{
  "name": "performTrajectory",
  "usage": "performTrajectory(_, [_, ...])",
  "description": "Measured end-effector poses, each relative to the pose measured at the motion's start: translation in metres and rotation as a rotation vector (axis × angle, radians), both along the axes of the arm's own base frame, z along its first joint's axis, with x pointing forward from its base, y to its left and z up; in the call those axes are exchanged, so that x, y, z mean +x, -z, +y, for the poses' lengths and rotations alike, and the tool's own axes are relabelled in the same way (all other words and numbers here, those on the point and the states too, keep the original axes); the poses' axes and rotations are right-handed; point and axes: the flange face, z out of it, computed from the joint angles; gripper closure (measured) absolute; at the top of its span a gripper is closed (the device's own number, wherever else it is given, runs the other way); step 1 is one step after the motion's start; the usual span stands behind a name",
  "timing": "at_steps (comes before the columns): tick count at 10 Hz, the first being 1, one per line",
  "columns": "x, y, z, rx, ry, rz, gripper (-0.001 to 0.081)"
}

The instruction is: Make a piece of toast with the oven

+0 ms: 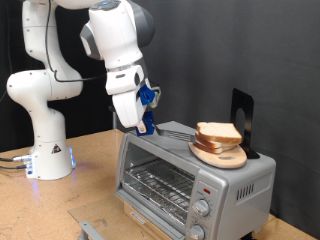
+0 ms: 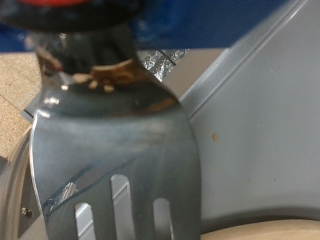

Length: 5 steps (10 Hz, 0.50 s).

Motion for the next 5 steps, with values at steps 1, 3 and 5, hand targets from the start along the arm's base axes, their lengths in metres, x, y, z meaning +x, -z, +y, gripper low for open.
performTrajectory(1, [0.0, 0.0, 0.0005, 0.003, 0.001, 0.0, 0.0543])
performTrajectory(3, [0.0004, -0.0011, 0.0017, 0.014, 0.005, -0.002, 0.0543])
performTrajectory(5, [0.0005, -0.0018, 0.0025, 0.023, 0.006, -0.005, 0.0543])
